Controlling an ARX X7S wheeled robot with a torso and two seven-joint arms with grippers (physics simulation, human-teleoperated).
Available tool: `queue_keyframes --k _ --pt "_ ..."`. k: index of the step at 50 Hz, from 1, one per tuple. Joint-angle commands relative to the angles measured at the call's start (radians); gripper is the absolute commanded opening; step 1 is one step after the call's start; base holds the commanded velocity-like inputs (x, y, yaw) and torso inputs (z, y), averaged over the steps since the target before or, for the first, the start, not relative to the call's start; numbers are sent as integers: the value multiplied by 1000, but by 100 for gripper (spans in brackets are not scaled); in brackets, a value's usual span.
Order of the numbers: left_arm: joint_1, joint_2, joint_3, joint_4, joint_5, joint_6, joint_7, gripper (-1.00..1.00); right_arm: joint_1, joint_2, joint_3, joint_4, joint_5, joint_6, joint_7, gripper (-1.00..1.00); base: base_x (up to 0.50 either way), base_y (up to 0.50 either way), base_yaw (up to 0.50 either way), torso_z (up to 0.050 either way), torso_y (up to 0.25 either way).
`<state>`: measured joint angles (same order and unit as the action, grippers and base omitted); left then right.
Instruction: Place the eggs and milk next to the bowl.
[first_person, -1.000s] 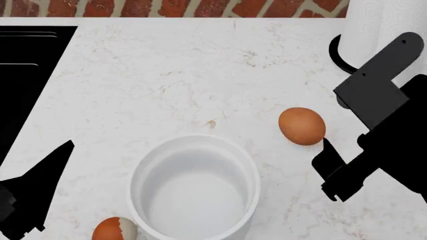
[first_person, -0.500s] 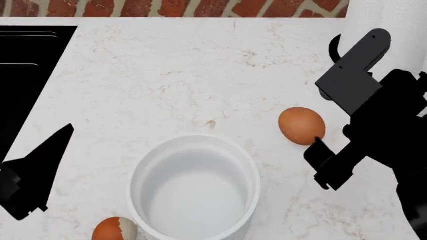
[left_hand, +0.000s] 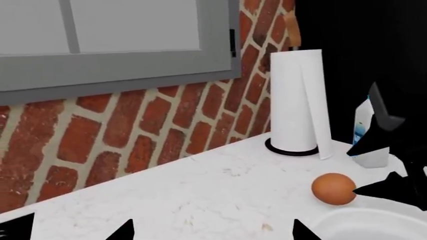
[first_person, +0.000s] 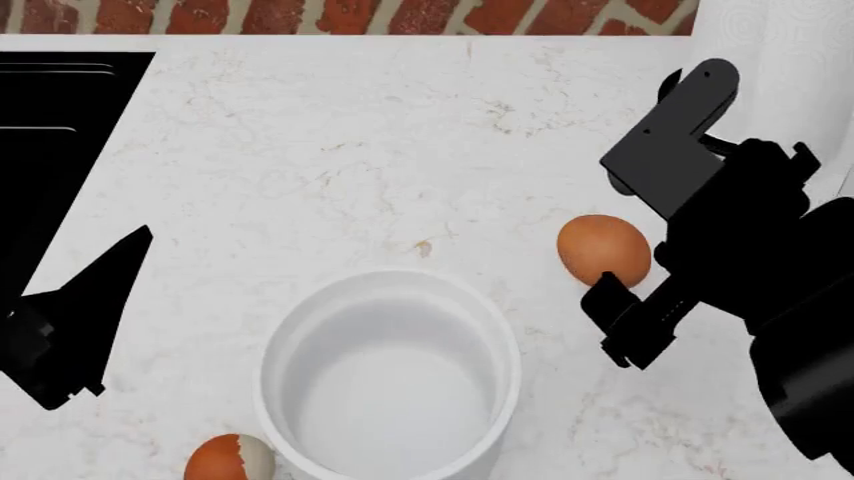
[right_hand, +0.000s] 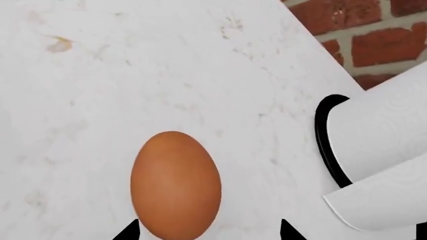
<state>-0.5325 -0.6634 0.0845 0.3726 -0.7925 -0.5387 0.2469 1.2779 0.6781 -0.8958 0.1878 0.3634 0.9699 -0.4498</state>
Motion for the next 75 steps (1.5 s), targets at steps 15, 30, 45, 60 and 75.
queue_keyframes --k 15,30,45,60,75 --pt "-70 22 -1 -58 24 -10 27 100 19 -120 -18 231 -53 -137 -70 100 0 0 0 0 0" --pt "-103 23 11 -67 20 -31 22 100 11 -145 -27 298 -56 -179 -87 100 0 0 0 0 0" --pt "-120 20 18 -75 16 -43 19 100 13 -176 -38 373 -67 -228 -100 100 0 0 0 0 -1" --pt "-113 21 22 -82 24 -30 23 100 15 -161 -38 330 -64 -212 -97 -100 1 0 0 0 -1" --pt "-36 16 4 -28 33 20 20 100 -75 60 108 -242 83 78 36 -100 0 0 0 0 0"
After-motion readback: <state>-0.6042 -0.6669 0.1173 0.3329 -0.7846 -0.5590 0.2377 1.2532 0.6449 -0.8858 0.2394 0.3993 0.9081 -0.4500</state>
